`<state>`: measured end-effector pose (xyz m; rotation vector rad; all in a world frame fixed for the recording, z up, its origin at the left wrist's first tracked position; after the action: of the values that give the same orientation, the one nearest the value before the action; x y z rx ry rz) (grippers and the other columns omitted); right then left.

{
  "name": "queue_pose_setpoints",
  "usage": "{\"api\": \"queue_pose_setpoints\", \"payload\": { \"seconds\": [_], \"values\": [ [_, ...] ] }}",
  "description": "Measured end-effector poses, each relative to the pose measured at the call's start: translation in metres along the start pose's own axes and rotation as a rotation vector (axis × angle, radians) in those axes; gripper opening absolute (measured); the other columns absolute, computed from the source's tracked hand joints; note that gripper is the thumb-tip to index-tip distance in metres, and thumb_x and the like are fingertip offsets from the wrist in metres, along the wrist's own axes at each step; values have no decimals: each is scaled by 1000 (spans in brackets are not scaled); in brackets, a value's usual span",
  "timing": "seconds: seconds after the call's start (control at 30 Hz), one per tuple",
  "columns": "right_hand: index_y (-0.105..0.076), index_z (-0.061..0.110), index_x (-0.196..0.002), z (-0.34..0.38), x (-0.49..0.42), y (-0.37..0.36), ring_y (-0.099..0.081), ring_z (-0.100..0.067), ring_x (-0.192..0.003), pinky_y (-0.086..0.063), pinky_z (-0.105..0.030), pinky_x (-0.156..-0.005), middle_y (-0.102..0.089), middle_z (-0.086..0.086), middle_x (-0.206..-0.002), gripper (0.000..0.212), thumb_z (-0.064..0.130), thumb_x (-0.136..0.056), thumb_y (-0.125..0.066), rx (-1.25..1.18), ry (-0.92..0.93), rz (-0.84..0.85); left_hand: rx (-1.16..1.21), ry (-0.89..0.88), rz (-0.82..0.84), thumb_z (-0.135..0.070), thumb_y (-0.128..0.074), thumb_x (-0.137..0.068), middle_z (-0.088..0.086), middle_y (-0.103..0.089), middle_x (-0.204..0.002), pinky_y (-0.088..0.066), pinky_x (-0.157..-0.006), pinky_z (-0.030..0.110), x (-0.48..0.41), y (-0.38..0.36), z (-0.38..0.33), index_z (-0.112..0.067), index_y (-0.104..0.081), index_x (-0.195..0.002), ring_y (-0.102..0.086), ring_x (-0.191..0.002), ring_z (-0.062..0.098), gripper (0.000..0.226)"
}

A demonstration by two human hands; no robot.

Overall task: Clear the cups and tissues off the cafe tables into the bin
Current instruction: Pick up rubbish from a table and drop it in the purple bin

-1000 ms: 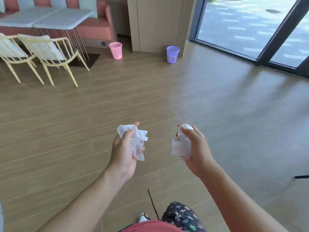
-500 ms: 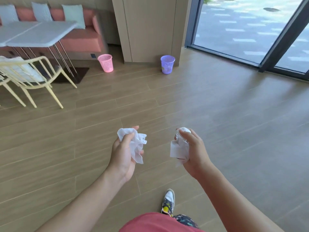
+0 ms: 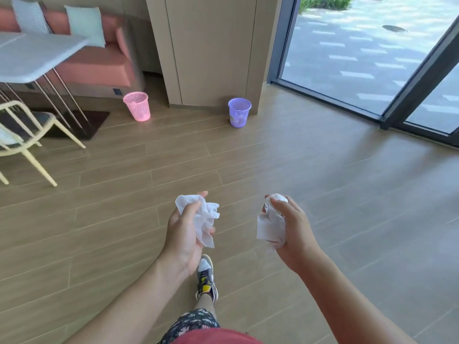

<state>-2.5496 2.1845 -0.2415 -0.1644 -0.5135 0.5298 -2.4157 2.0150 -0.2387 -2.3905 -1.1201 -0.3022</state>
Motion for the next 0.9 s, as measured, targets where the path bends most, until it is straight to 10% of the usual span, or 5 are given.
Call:
{"api": "queue_pose_setpoints", "payload": {
  "seconds": [0.9],
  "values": [
    [-61, 22, -102, 199, -560, -131, -57, -18, -55, -30, -21, -43, -58, 1, -79, 5, 22, -98, -58, -85, -85, -39, 15, -11, 45, -12, -54, -101, 8, -71, -86, -37, -58, 29, -561, -148, -197, -14, -63, -115, -56, -71, 17, 17]
  ]
}}
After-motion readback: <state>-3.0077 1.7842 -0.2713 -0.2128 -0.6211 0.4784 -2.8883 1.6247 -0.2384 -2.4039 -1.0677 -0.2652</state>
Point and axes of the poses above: each hand's wrist, its own x-axis away from the middle knuckle, its own y-axis out of the back of the hand, z = x × y, the point moved 10 cm from there along -x, towards the middle knuckle
